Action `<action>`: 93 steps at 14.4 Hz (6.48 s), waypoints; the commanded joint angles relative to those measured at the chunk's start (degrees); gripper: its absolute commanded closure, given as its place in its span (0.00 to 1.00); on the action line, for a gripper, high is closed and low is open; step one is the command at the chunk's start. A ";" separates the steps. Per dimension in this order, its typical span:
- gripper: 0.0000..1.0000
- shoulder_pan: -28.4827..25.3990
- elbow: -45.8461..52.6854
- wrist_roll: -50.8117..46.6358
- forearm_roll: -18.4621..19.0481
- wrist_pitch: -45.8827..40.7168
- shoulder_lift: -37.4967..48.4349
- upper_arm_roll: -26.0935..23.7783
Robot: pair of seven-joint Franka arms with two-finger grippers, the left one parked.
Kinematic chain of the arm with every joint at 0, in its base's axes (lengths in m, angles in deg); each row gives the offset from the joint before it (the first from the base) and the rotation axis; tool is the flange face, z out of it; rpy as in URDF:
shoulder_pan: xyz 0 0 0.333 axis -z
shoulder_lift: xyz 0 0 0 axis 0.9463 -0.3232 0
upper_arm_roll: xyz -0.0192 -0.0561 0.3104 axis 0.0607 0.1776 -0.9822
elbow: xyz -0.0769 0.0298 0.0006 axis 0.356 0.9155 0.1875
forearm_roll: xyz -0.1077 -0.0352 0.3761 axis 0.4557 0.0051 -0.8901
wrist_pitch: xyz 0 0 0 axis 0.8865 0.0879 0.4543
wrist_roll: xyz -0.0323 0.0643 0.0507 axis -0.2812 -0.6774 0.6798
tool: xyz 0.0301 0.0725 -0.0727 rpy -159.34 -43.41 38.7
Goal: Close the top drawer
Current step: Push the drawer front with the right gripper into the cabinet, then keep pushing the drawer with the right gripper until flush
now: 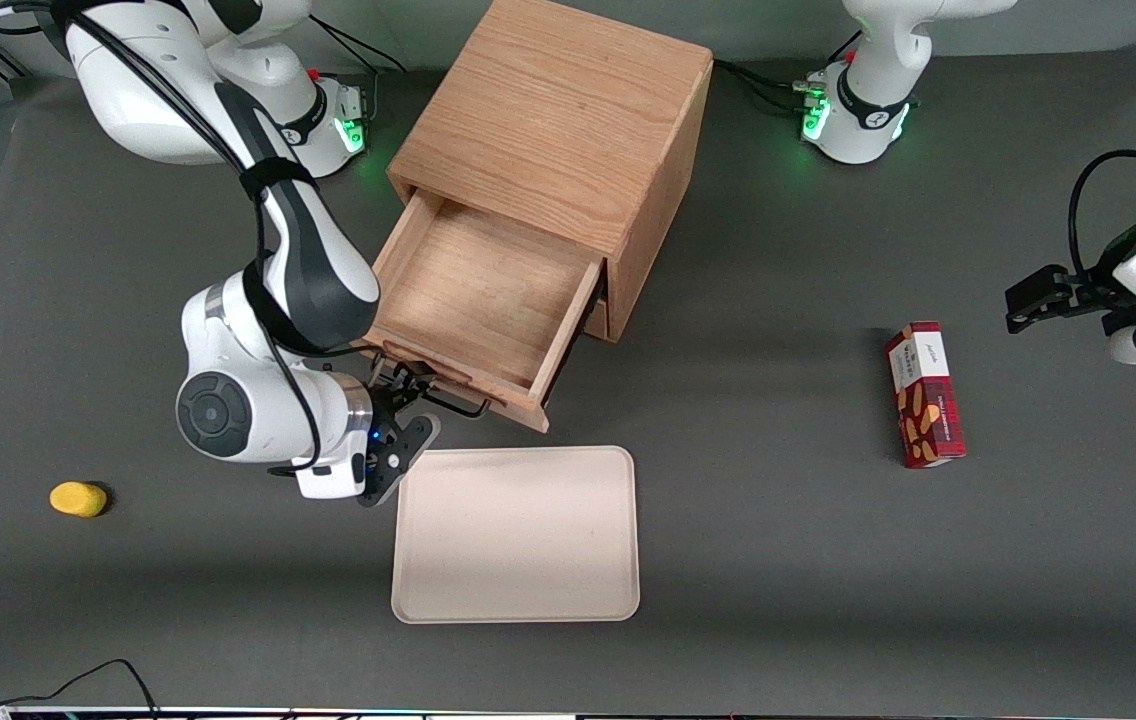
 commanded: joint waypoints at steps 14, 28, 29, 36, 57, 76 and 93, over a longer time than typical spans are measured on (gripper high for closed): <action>0.00 1.34 -7.49 -5.45 2.67 -0.25 4.64 -5.34; 0.00 2.92 -10.39 -13.28 5.66 -0.25 6.30 -11.06; 0.00 2.92 -10.57 -13.28 5.66 -0.34 6.48 -11.32; 0.00 4.06 -11.98 -17.75 6.62 -0.17 7.10 -15.45; 0.00 6.17 -12.59 -20.31 10.40 0.01 6.66 -21.51; 0.00 9.95 -17.34 -30.50 16.46 0.18 7.01 -32.77; 0.00 11.36 -16.73 -32.26 19.37 0.01 6.83 -36.81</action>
